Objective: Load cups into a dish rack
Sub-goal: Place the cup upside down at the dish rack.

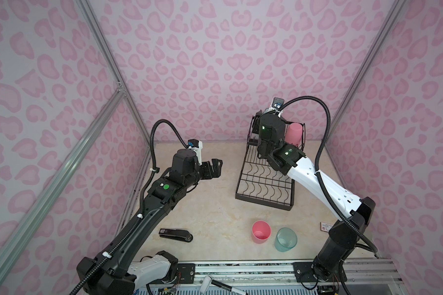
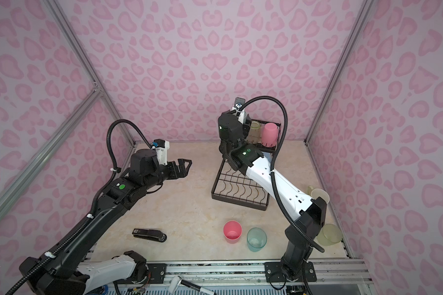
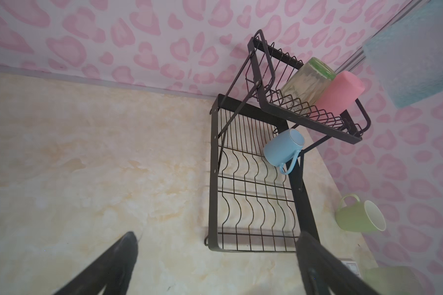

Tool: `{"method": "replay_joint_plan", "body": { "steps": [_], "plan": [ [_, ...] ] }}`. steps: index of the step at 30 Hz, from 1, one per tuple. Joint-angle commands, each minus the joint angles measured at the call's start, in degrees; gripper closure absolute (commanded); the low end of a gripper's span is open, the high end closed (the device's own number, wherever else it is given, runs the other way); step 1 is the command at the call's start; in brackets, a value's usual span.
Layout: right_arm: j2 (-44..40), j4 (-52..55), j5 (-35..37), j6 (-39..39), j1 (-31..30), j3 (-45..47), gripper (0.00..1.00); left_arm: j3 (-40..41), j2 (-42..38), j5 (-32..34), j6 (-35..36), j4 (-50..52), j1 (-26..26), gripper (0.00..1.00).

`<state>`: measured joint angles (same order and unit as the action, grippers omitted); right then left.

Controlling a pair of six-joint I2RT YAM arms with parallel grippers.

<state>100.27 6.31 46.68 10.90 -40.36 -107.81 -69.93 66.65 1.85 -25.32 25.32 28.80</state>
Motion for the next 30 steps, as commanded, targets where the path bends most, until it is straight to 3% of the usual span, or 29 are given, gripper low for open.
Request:
{"method": "replay_joint_plan", "body": {
  "steps": [1, 5, 9, 12, 17, 30],
  "plan": [
    [3.08, 2.43, -1.61, -4.65, 1.09, -3.35, 0.47, -3.00, 0.73, 10.53, 5.07, 4.97, 2.51, 0.02],
    [7.49, 4.53, -3.91, -6.14, 3.09, -8.60, 0.47, -3.83, 1.52, 7.24, 12.53, 5.24, 3.91, 0.01],
    [11.72, 7.11, -7.13, -5.71, 5.72, -14.04, 0.47, 0.02, -0.14, -0.47, 19.31, 0.73, 4.25, 0.00],
    [14.96, 9.16, -9.40, -5.29, 7.53, -18.14, 0.47, 4.03, -1.75, -1.43, 22.51, -2.25, 4.26, 0.00],
    [19.94, 11.53, -12.16, -4.50, 9.65, -23.20, 0.47, 9.92, -3.20, -4.63, 22.98, -7.53, 4.34, 0.00],
    [29.54, 11.37, -13.82, -4.66, 11.55, -31.89, 0.47, 12.36, -3.88, -8.30, 21.05, -11.26, 4.43, 0.01]
  ]
}}
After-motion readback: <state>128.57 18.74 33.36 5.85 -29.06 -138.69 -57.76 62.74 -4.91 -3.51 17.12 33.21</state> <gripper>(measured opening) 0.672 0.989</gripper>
